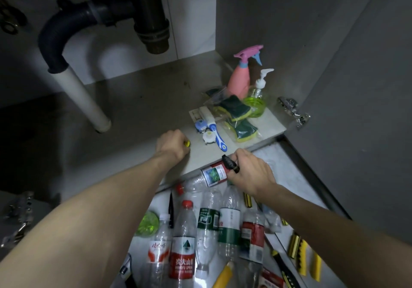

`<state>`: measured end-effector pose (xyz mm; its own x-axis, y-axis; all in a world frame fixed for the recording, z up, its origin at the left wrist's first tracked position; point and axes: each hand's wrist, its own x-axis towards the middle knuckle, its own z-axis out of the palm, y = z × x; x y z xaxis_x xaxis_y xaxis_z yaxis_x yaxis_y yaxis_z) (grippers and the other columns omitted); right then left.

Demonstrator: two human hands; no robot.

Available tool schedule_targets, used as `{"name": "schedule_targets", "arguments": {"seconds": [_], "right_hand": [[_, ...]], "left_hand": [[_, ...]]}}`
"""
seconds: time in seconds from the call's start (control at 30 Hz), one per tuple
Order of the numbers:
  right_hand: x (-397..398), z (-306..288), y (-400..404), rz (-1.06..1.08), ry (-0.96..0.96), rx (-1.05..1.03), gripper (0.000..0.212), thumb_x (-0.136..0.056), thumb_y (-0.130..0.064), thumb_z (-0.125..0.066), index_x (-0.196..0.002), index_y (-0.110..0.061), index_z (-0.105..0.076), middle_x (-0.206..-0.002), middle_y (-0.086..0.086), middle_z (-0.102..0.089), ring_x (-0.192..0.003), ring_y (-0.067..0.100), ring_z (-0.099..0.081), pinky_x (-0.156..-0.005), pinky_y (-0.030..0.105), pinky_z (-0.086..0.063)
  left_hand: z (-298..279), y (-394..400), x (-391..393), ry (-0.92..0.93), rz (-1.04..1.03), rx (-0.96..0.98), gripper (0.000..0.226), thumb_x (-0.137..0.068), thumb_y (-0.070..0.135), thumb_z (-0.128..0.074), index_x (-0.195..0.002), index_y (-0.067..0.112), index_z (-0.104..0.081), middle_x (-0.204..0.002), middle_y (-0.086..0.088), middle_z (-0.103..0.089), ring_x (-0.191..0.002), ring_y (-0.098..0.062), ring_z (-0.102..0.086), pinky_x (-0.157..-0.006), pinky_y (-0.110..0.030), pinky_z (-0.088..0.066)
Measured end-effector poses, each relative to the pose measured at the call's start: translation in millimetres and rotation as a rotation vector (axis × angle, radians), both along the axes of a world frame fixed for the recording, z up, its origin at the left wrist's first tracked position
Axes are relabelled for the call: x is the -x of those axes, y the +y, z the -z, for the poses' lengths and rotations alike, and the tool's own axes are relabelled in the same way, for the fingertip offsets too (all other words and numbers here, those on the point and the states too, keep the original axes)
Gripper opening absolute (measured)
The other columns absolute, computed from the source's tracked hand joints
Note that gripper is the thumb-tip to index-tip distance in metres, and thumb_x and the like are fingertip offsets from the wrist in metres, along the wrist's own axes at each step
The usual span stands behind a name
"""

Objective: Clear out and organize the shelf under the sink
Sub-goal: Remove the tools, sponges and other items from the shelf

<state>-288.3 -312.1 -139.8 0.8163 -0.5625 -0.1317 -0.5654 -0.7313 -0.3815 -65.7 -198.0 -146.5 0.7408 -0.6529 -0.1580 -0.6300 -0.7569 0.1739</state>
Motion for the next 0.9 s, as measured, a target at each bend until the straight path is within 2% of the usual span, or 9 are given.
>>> {"name": "schedule_targets", "arguments": {"seconds": [0.1, 0.2, 0.27, 0.33, 0.4, 0.47, 0.57, 0.77, 0.9], "right_hand": [[10, -5, -1, -0.008, 0.001, 0.035, 0.021, -0.087, -0.038, -0.061, -0.097, -0.030, -0.045, -0.095, -0.005, -0.057, -0.082, 0.021, -0.057, -0.067, 0.035, -0.042], [22, -10, -3, 0.003, 0.010, 0.024, 0.021, -0.087, -0.042, -0.063, -0.094, -0.029, -0.047, -0.087, -0.007, -0.059, -0.077, 0.018, -0.058, -0.066, 0.035, -0.048], [33, -10, -4, 0.007, 0.034, 0.002, 0.023, -0.087, -0.044, -0.066, -0.093, -0.031, -0.049, -0.081, -0.010, -0.057, -0.072, 0.011, -0.054, -0.058, 0.031, -0.042], [50, -10, -5, 0.000, 0.112, -0.023, 0.023, -0.086, -0.043, -0.066, -0.094, -0.030, -0.049, -0.081, -0.010, -0.056, -0.072, 0.011, -0.052, -0.053, 0.028, -0.034], [72, -6, -6, -0.016, 0.225, -0.039, 0.025, -0.084, -0.043, -0.063, -0.098, -0.027, -0.050, -0.087, -0.004, -0.059, -0.077, 0.018, -0.057, -0.054, 0.031, -0.037], [97, 0, -3, -0.051, 0.326, -0.056, 0.030, -0.084, -0.047, -0.063, -0.101, -0.026, -0.050, -0.090, -0.001, -0.061, -0.078, 0.020, -0.059, -0.059, 0.034, -0.045], [134, 14, 12, -0.100, 0.396, -0.112, 0.030, -0.082, -0.047, -0.064, -0.100, -0.027, -0.050, -0.094, -0.001, -0.061, -0.082, 0.021, -0.061, -0.069, 0.037, -0.052], [182, 32, 70, -0.431, 0.376, -0.099, 0.023, -0.081, -0.048, -0.062, -0.086, -0.034, -0.044, -0.079, -0.012, -0.052, -0.075, 0.016, -0.054, -0.050, 0.025, -0.027], [192, 34, 120, -0.632, 0.361, -0.116, 0.020, -0.085, -0.046, -0.061, -0.086, -0.031, -0.049, -0.083, -0.012, -0.055, -0.079, 0.016, -0.053, -0.057, 0.029, -0.037]], "left_hand": [[-1, 8, 19, -0.010, -0.025, 0.032, 0.024, -0.080, 0.038, -0.068, -0.098, 0.023, -0.072, -0.100, -0.008, -0.072, -0.097, -0.035, -0.066, -0.072, -0.033, -0.050], [-6, 12, 47, 0.005, -0.023, 0.132, 0.027, -0.077, 0.045, -0.062, -0.096, 0.026, -0.067, -0.094, -0.005, -0.071, -0.086, -0.032, -0.064, -0.065, -0.032, -0.048], [-12, 15, 67, 0.048, 0.017, 0.208, 0.031, -0.076, 0.049, -0.059, -0.101, 0.031, -0.059, -0.094, 0.001, -0.064, -0.079, -0.025, -0.057, -0.063, -0.032, -0.044], [-16, 20, 89, 0.128, 0.104, 0.231, 0.046, -0.077, 0.051, -0.058, -0.117, 0.030, -0.049, -0.101, 0.007, -0.053, -0.081, -0.019, -0.054, -0.064, -0.032, -0.045], [-18, 30, 115, 0.196, 0.178, 0.231, 0.055, -0.077, 0.053, -0.059, -0.123, 0.027, -0.043, -0.104, 0.009, -0.048, -0.079, -0.013, -0.054, -0.060, -0.030, -0.044], [-13, 46, 145, 0.238, 0.254, 0.184, 0.050, -0.079, 0.054, -0.060, -0.119, 0.026, -0.044, -0.106, 0.008, -0.050, -0.079, -0.009, -0.053, -0.059, -0.026, -0.044], [3, 82, 194, 0.283, 0.395, -0.021, 0.040, -0.083, 0.050, -0.063, -0.111, 0.025, -0.051, -0.113, 0.001, -0.051, -0.092, -0.016, -0.053, -0.071, -0.033, -0.045], [29, 163, 261, 0.369, 0.560, -0.333, 0.045, -0.083, 0.044, -0.068, -0.121, 0.021, -0.057, -0.118, -0.004, -0.053, -0.105, -0.029, -0.060, -0.086, -0.035, -0.052], [39, 202, 265, 0.399, 0.468, -0.353, 0.050, -0.083, 0.042, -0.072, -0.128, 0.026, -0.057, -0.130, 0.000, -0.055, -0.116, -0.027, -0.058, -0.099, -0.031, -0.047]]}}
